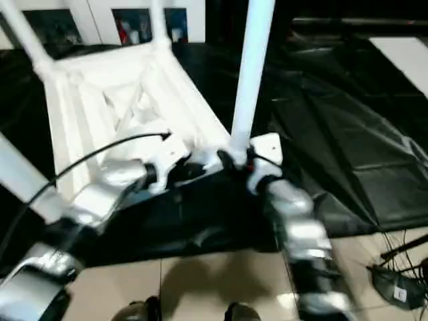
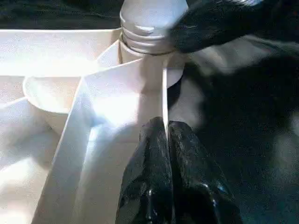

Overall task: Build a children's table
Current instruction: Rotate leg to tighten

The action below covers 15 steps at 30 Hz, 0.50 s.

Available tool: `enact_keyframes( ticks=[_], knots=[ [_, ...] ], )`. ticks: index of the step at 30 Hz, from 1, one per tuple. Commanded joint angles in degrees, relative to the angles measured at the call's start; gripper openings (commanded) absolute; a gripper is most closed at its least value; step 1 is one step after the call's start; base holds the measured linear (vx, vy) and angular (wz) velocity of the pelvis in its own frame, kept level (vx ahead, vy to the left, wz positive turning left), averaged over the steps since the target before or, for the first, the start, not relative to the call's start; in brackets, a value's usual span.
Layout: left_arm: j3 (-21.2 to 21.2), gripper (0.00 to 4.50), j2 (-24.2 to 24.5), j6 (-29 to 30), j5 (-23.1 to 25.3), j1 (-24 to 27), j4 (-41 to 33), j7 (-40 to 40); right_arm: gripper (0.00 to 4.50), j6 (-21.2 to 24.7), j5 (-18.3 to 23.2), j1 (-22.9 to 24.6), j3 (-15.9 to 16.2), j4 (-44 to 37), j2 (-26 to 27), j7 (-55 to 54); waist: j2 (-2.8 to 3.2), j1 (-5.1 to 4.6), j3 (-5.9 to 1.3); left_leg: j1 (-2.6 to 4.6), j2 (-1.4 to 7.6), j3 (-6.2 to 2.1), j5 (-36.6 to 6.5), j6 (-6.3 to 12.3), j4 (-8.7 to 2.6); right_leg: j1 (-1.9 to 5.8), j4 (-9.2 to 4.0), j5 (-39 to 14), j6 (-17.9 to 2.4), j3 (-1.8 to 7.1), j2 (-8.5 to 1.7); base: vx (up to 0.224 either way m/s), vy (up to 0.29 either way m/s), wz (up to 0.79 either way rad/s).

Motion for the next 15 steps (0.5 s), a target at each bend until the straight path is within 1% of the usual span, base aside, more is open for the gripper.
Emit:
enact_keyframes(
  ticks=[1, 2, 3, 4, 5, 6, 7, 9, 10, 11, 12, 13, 14, 15],
  knots=[
    [-2.8, 0.00, 1.2, -0.4, -2.8, 3.5, -2.1, -7.0, 4.18, 1.8, 1.8, 1.3, 2.1, -2.5, -2.9, 8.3, -1.07, 0.02, -3.22, 1.39, 1.88, -0.54, -3.6, 10.04, -2.47, 2.43, -2.51, 8.1, -14.3, 1.31, -1.74, 0.050, 0.007, -0.01],
    [-3.6, 0.00, 2.6, 0.0, -3.5, 4.5, -4.2, -9.2, 4.18, 2.6, 2.7, 2.0, 3.2, -3.8, -5.1, 11.6, -1.24, -0.05, -3.35, 1.43, 1.96, -0.51, -2.8, 10.90, -2.30, 2.56, -2.13, 9.8, -15.3, 1.25, -1.65, 0.000, 0.000, 0.00],
    [-3.8, 0.00, 3.1, 0.2, -3.7, 4.8, -4.7, -9.8, 4.18, 2.8, 2.8, 2.1, 3.5, -4.0, -5.6, 12.3, -1.22, -0.01, -3.30, 1.43, 1.97, -0.48, -2.3, 11.19, -2.26, 2.53, -2.07, 10.4, -15.5, 1.26, -1.65, 0.000, 0.000, 0.00],
    [-3.8, 0.00, 3.2, 0.2, -3.8, 4.9, -4.9, -10.0, 4.18, 2.9, 2.8, 2.1, 3.6, -4.0, -5.8, 12.5, -1.12, -0.01, -3.19, 1.64, 2.08, -0.39, -2.0, 11.56, -2.26, 2.21, -2.10, 10.2, -15.9, 1.27, -1.72, 0.000, 0.000, 0.00],
    [-4.0, 0.00, 3.7, 0.8, -4.3, 5.2, -5.7, -10.8, 4.18, 3.0, 2.9, 2.2, 4.2, -4.2, -6.5, 13.7, -1.08, -0.03, -3.18, 1.68, 2.14, -0.39, -2.3, 11.52, -2.26, 2.16, -2.13, 9.6, -16.1, 1.23, -1.72, 0.000, 0.000, 0.00],
    [-4.0, 0.00, 3.8, 0.8, -4.3, 5.2, -5.7, -10.9, 4.18, 3.0, 2.9, 2.2, 4.2, -4.2, -6.5, 13.7, -1.11, 0.06, -3.13, 1.75, 2.21, -0.40, -2.5, 11.27, -2.25, 2.14, -2.15, 8.3, -16.4, 1.21, -1.78, 0.000, 0.000, 0.00],
    [-4.0, 0.00, 4.4, 1.4, -4.7, 5.5, -6.6, -11.6, 4.18, 2.7, 2.1, 2.0, 5.4, -3.8, -7.3, 14.9, -1.25, 0.02, -3.08, 1.64, 2.19, -0.39, -2.8, 11.07, -2.27, 2.23, -2.17, 7.6, -16.4, 1.21, -1.84, 0.000, 0.000, 0.00],
    [-4.0, 0.00, 4.7, 1.8, -4.6, 5.7, -7.1, -12.0, 4.18, 2.8, 1.7, 1.8, 6.1, -3.6, -7.8, 15.8, -1.24, 0.03, -2.84, 1.74, 2.27, -0.35, -5.3, 9.82, -2.53, 2.15, -2.61, 2.7, -16.1, 1.30, -2.03, 0.000, 0.000, 0.00],
    [-4.2, 0.00, 5.2, 1.6, -3.9, 5.5, -6.9, -12.1, 4.18, 2.0, 0.8, 1.2, 6.6, -2.4, -7.6, 15.7, -1.09, 0.06, -2.89, 1.73, 2.29, -0.42, -5.8, 9.39, -2.57, 2.20, -2.63, 1.7, -16.0, 1.29, -2.10, 0.000, 0.000, 0.00],
    [-4.2, 0.00, 5.2, 1.6, -3.9, 5.5, -6.9, -12.1, 4.18, 2.0, 0.8, 1.2, 6.6, -2.4, -7.6, 15.7, -1.15, 0.00, -2.85, 1.77, 2.26, -0.38, -6.1, 9.02, -2.61, 2.11, -2.74, 0.9, -15.9, 1.31, -2.06, 0.000, 0.000, 0.00],
    [-4.2, 0.00, 5.5, 1.4, -3.7, 5.4, -6.7, -12.2, 4.18, 1.2, 0.0, 0.7, 7.2, -1.4, -7.7, 15.9, -0.94, -0.06, -2.92, 1.81, 2.26, -0.46, -6.8, 8.12, -2.65, 2.11, -2.74, -0.3, -15.9, 1.31, -2.07, 0.000, 0.000, 0.00],
    [-4.1, 0.00, 5.6, 1.2, -3.6, 5.4, -6.8, -12.2, 4.18, 0.9, -0.4, 0.5, 7.5, -1.0, -7.9, 16.2, -1.09, -0.15, -2.89, 1.83, 2.22, -0.42, -7.0, 7.54, -2.64, 2.13, -2.74, -0.2, -15.9, 1.37, -2.02, 0.000, 0.000, 0.00],
    [-4.1, 0.00, 5.8, 1.3, -3.4, 5.2, -6.7, -12.2, 4.18, 0.9, -0.5, 0.3, 7.7, -0.6, -8.0, 16.8, -0.96, -0.10, -3.09, 1.89, 2.21, -0.43, -6.7, 7.28, -2.55, 2.24, -2.59, 0.7, -16.0, 1.43, -2.02, 0.000, 0.000, 0.00],
    [-4.2, 0.00, 6.1, 1.3, -3.3, 5.2, -6.8, -12.5, 4.18, 0.8, -0.7, 0.1, 7.8, -0.4, -8.1, 17.0, -1.03, -0.13, -3.18, 1.90, 2.17, -0.41, -5.9, 7.57, -2.42, 2.32, -2.38, 2.7, -16.3, 1.43, -1.96, 0.000, 0.000, 0.00]
  ],
)
